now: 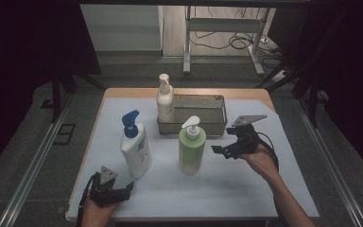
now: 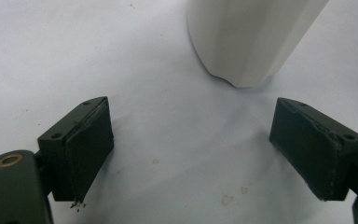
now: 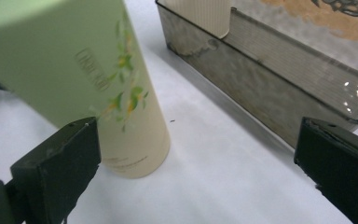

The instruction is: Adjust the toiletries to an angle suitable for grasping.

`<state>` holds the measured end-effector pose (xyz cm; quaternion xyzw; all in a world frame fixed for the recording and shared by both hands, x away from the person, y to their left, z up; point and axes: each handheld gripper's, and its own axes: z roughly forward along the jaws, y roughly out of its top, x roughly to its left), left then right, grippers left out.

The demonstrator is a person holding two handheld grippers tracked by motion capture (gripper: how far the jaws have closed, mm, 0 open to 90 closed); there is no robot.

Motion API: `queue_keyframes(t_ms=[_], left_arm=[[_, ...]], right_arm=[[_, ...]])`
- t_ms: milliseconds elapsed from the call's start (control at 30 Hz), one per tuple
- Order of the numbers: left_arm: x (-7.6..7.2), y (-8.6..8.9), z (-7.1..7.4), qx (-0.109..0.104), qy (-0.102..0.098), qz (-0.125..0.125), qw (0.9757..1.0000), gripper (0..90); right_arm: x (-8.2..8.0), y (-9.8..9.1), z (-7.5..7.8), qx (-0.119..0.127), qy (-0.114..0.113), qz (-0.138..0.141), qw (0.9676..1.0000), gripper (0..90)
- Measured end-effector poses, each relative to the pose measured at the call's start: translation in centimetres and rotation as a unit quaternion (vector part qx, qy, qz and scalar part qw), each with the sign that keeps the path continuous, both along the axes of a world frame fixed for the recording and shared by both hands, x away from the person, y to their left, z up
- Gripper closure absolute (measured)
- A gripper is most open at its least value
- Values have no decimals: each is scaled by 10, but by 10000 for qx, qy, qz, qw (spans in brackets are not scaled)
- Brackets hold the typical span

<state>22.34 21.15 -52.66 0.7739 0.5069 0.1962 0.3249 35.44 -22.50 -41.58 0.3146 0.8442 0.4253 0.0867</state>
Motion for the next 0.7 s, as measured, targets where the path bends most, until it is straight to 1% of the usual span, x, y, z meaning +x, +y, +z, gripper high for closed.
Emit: queue_keyframes(t_ms=[100, 167, 233, 300, 367, 467, 600, 700], left_arm=[[0, 0, 0, -2, 1, -1, 10000, 130], [0, 0, 0, -2, 2, -1, 10000, 130], [0, 0, 0, -3, 2, 0, 10000, 130], [0, 0, 0, -2, 0, 0, 10000, 130], [0, 0, 0, 0, 0, 1, 10000, 130], [0, 0, 0, 0, 0, 1, 10000, 130], [0, 0, 0, -2, -1, 0, 10000, 130], [0, 0, 0, -3, -1, 2, 10000, 130]], right_arm=[[-6, -1, -1, -15, -40, 31, 10000, 0], [-9, -1, 0, -34, -128, 61, 9999, 0], [-13, -1, 0, -1, -153, 89, 9998, 0], [-17, 0, -1, -9, -131, 151, 9998, 0], [-21, 3, -2, -67, -143, 226, 9996, 0], [-26, 7, -5, -83, -162, 339, 9993, 0], [-30, 13, -8, -159, -154, 482, 9986, 0], [-31, 16, -10, -109, -148, 534, 9984, 1]])
